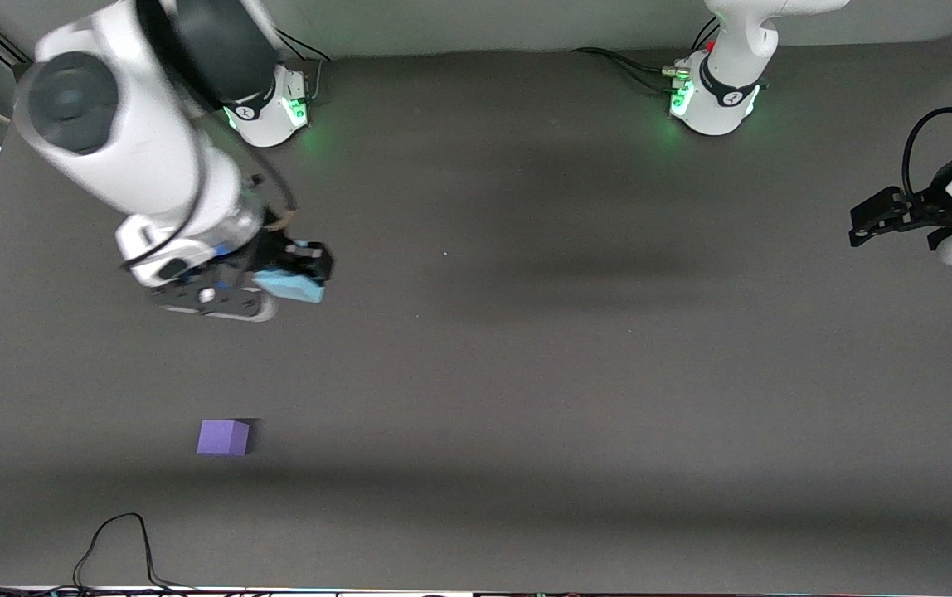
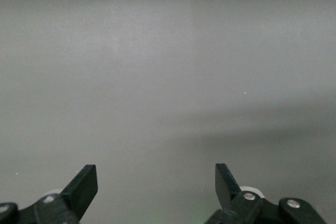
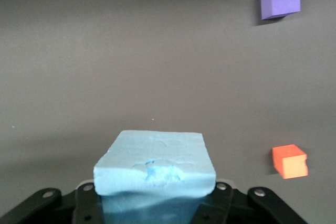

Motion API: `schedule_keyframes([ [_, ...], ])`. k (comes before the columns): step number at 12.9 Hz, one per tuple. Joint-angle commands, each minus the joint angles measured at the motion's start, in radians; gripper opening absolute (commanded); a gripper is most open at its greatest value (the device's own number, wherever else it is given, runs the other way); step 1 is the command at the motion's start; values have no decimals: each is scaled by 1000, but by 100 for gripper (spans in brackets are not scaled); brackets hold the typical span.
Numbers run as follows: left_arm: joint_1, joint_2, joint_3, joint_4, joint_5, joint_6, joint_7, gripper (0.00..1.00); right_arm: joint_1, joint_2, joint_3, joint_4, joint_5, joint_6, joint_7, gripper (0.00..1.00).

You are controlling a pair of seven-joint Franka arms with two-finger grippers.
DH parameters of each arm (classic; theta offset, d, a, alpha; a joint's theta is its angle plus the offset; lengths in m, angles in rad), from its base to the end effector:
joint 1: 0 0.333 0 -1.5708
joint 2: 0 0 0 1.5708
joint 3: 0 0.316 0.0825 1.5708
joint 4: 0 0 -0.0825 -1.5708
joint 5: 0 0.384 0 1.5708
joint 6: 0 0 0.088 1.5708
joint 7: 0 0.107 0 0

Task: Place blue block between orange and purple blocks
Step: 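Carry the blue block with the right gripper beside the orange block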

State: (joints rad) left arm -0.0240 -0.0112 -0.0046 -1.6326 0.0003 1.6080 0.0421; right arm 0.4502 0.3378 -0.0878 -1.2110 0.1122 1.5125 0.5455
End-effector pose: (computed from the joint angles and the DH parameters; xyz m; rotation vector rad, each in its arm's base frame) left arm 0.5530 -0.0158 0.6047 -3.1393 0.1110 0.0211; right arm 0.5980 0.2514 0.5856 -3.0691 0.2678 0.1050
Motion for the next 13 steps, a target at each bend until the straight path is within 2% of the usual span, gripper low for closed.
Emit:
schedule_keyframes([
  [1,-16,5,9,17,1,-7,-27,100,-205,-123,107,-148,17,3,-154,22],
  [3,-16,7,9,17,1,-7,-27,100,-365,-172,201,-220,15,8,-248,22],
  [5,-16,5,9,17,1,-7,-27,100,-480,-233,261,-304,15,18,-329,22],
  [7,-16,5,9,17,1,-7,-27,100,-485,-289,244,-389,6,61,-378,22],
  [10,-16,7,9,17,1,-7,-27,100,-485,-295,188,-429,3,92,-442,22],
  [13,-16,7,8,16,1,-7,-27,100,-484,-295,160,-569,3,236,-490,22],
])
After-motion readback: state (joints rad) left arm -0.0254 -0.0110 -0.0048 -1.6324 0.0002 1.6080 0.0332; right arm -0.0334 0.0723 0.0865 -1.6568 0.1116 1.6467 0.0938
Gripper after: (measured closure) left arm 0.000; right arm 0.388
